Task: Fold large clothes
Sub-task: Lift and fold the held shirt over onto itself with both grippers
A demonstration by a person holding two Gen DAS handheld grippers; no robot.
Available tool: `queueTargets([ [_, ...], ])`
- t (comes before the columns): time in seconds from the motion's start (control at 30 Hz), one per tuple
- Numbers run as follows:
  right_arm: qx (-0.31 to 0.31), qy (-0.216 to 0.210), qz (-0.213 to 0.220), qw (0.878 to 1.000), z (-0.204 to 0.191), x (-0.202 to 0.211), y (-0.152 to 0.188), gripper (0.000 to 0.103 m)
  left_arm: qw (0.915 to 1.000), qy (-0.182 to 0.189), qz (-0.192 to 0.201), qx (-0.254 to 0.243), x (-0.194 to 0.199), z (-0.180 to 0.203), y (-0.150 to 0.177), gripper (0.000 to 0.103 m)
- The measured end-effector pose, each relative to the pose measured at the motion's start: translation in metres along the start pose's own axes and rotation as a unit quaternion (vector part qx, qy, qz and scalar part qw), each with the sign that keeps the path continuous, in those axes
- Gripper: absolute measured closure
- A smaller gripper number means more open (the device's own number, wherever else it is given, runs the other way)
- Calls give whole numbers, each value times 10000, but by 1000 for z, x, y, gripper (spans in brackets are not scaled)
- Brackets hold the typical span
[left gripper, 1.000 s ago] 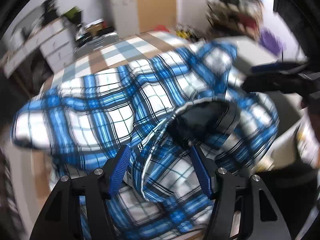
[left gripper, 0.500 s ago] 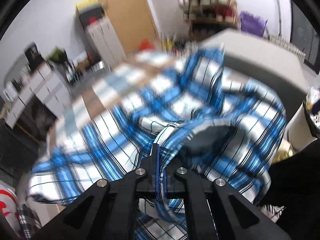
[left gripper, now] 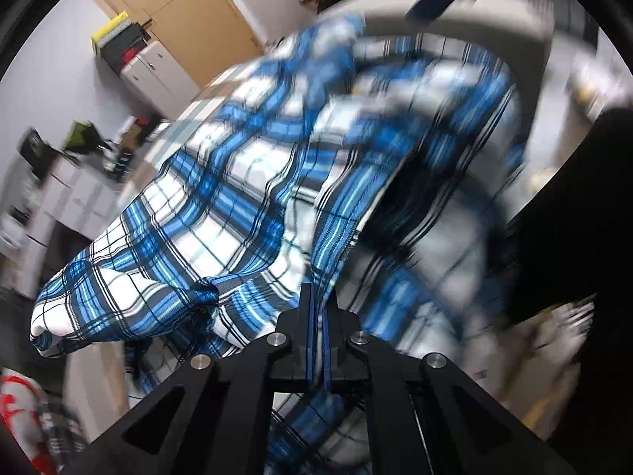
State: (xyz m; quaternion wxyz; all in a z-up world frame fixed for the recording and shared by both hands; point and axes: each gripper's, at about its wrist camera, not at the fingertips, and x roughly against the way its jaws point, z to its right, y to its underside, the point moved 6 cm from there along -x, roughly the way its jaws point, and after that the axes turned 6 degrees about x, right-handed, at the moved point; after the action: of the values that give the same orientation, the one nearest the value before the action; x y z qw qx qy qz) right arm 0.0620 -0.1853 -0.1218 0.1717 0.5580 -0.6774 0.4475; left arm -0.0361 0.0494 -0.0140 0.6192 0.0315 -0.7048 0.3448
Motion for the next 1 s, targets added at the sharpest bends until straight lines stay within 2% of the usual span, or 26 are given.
queueTargets([
  [0.03,94,8,-19,10000,-4,1,-12,1,9987,411,64,289,19,-11,-11,102],
  [0.07,196,55,-11,9998,-9,2,-26,1,9951,792,134,574,33,-23,-22,96],
  [0.13,328,248,34,9992,-15,2,-55,1,9846,1260,356,1162,55,-52,-48,78],
  [0.2,534,386,1,9978,-20,-6,-85,1,9764,1163,744,1660,67,-91,-72,31],
  [0.23,611,512,-101,9968,-19,-16,-100,1,9720,1044,909,1897,67,-116,-85,28],
  [0.3,789,976,-365,9914,-11,-39,-117,1,9614,1012,896,2398,54,-161,-102,29],
  [0.37,1049,1362,-655,9829,-1,-65,-122,1,9511,954,672,2859,34,-184,-95,29],
  [0.43,1161,1723,-1099,9720,22,-94,-114,1,9444,756,149,3198,4,-199,-71,29],
  [0.53,1447,2172,-1598,9520,51,-125,-96,1,9303,728,-434,3569,-33,-205,-29,32],
  [0.57,1497,2215,-1724,9481,60,-130,-90,1,9228,630,-611,3750,-42,-207,-10,36],
  [0.63,1531,2197,-1878,9450,74,-140,-76,0,9006,787,-750,4209,-51,-210,14,38],
  [0.7,1744,2328,-1847,9388,77,-142,-73,0,8737,1061,-788,4682,-58,-211,37,38],
  [0.77,1752,2320,-2048,9346,77,-142,-73,0,8647,1141,-833,4819,-61,-210,47,38],
  [0.8,1724,2295,-2155,9334,75,-139,-75,0,8624,1166,-906,4842,-62,-209,50,39],
  [0.83,1736,2281,-2159,9334,72,-136,-78,1,8653,1155,-892,4795,-59,-209,50,38],
  [0.9,1817,2249,-1950,9372,61,-120,-94,1,8684,1133,-1028,4716,-49,-207,48,45],
  [1.0,1687,1924,-1534,9545,46,-97,-118,0,8770,1367,-496,4580,-19,-219,22,45],
])
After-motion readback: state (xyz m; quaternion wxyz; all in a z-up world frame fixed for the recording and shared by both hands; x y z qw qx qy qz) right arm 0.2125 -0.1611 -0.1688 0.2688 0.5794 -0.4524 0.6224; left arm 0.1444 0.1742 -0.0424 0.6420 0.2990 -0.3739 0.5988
